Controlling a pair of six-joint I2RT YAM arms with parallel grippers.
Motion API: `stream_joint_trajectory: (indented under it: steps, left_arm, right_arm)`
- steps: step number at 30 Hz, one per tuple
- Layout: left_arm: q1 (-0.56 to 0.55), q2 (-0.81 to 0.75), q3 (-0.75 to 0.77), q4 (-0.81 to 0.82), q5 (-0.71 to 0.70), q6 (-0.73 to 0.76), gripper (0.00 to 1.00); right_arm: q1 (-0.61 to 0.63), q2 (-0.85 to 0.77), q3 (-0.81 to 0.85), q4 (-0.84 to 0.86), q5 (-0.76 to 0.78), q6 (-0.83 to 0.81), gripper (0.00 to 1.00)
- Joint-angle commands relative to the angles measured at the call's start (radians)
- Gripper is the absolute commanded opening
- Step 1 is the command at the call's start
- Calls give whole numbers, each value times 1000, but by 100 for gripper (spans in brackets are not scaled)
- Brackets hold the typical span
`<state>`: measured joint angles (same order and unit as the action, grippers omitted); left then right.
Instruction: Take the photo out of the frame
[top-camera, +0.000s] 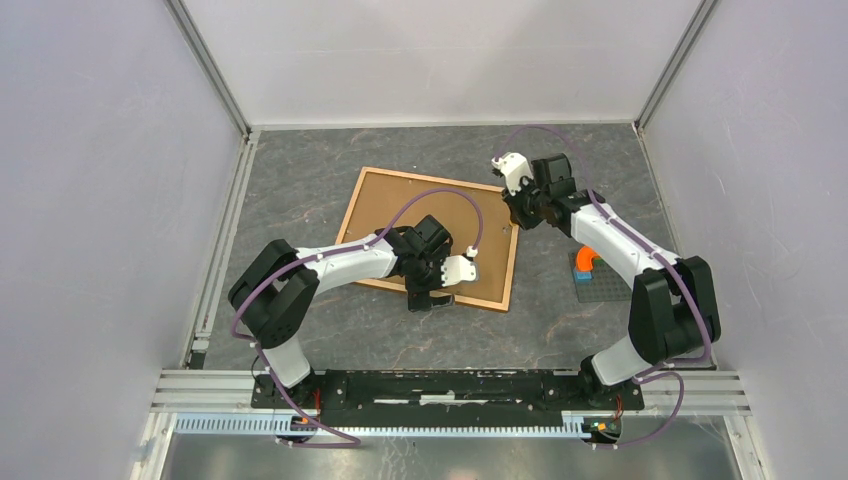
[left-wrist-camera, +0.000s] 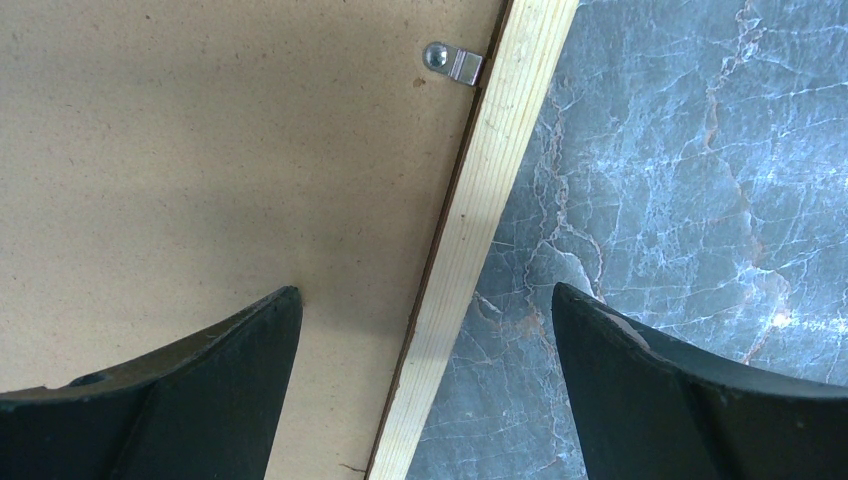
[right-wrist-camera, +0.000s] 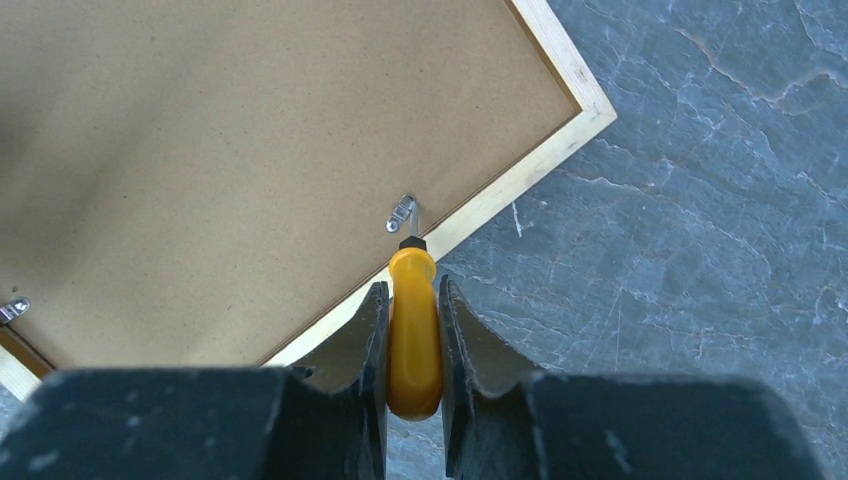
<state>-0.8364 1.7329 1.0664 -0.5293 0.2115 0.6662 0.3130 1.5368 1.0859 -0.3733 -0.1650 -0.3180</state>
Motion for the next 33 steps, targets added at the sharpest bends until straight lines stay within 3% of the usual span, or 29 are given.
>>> stream_joint_trajectory:
  steps: [1, 19, 24, 29, 33]
  left_arm:
    - [2, 7, 6, -15, 5, -47, 100]
    - [8, -1, -3, -17, 5, -64, 100]
    - [39, -68, 15, -23, 30, -148, 100]
    - [140, -87, 25, -68, 91, -249, 100]
    - [306, -135, 32, -73, 141, -347, 100]
  right_arm:
    - [24, 16, -2, -5, -69, 19, 0]
    - [37, 6, 24, -84, -123, -24, 0]
    - [12, 11, 98, -80, -119, -6, 0]
    - [-42, 20, 169, -66, -159, 16, 0]
    - [-83, 21, 204, -81, -210, 17, 0]
